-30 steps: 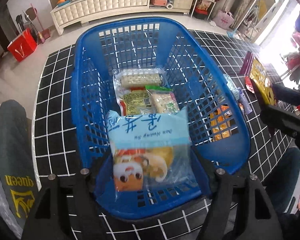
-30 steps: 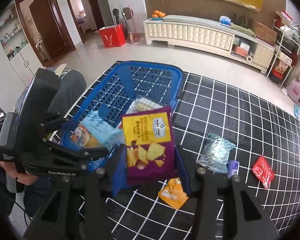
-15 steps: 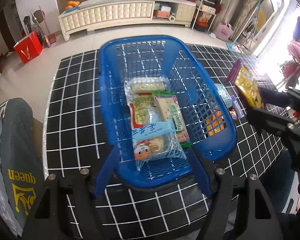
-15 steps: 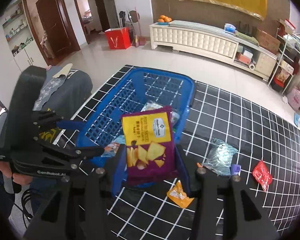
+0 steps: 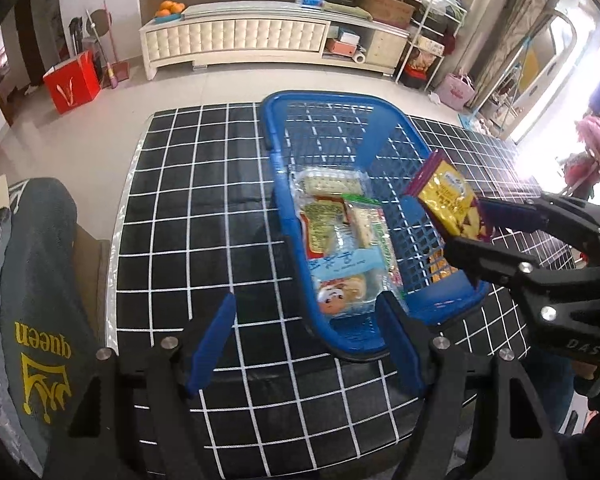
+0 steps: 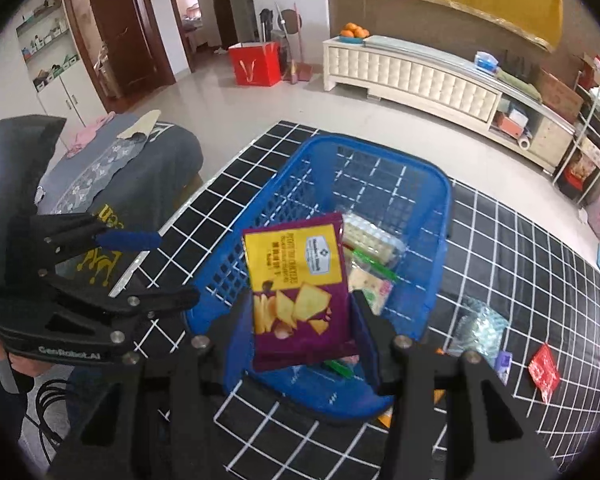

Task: Organize snacks
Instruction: 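Lower the purple chip bag into the basket and open the right tool, then move both tools back to the remaining snacks on the cloth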

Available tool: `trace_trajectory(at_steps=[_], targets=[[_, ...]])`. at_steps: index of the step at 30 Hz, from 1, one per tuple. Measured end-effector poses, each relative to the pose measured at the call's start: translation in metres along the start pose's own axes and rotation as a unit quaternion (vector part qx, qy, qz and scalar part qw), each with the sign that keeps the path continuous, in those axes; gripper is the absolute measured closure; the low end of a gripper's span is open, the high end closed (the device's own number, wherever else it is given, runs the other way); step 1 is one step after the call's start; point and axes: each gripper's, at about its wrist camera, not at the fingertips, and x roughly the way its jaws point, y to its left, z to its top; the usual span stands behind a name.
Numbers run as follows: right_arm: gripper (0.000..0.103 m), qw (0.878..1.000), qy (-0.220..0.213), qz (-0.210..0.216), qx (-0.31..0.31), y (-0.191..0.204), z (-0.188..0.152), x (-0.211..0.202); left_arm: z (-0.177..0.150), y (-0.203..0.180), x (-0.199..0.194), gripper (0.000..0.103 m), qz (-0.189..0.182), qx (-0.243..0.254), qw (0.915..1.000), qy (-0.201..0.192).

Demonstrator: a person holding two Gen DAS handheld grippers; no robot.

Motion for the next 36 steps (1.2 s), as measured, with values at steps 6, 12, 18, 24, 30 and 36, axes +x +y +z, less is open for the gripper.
trace_trajectory(at_steps=[6, 12, 18, 24, 30, 36], targets=[[0.051, 1.0, 0.012, -0.005, 0.004, -0.007, 0.018, 0.032, 0.012, 0.021, 0.006, 0.033, -0.014, -0.015, 0.9998, -0.007], [0.043, 1.0, -0.018, -0.018, -0.012, -0.025, 0.05, 0.057, 0.038, 0.033, 0.021, 0.033, -0.007, -0.032, 0.9994, -0.013], [0.015, 0.999, -0.011, -0.029, -0.028, -0.026, 0.051, 0.055, 0.051, 0.033, 0.025, 0.033, -0.01, -0.036, 0.999, -0.023], [0.014, 0.999, -0.019, -0.017, -0.034, -0.03, 0.044, 0.033, 0.051, 0.02, 0.018, 0.033, -0.009, -0.03, 0.9992, -0.026], [0.014, 0.999, -0.032, -0.019, -0.012, -0.043, 0.039, 0.001, 0.048, -0.005, -0.002, 0.033, -0.004, -0.011, 0.9992, -0.039], [0.014, 0.999, -0.046, -0.023, 0.002, -0.055, 0.026, -0.029, 0.042, -0.037, -0.021, 0.033, 0.002, 0.008, 0.9984, -0.055]])
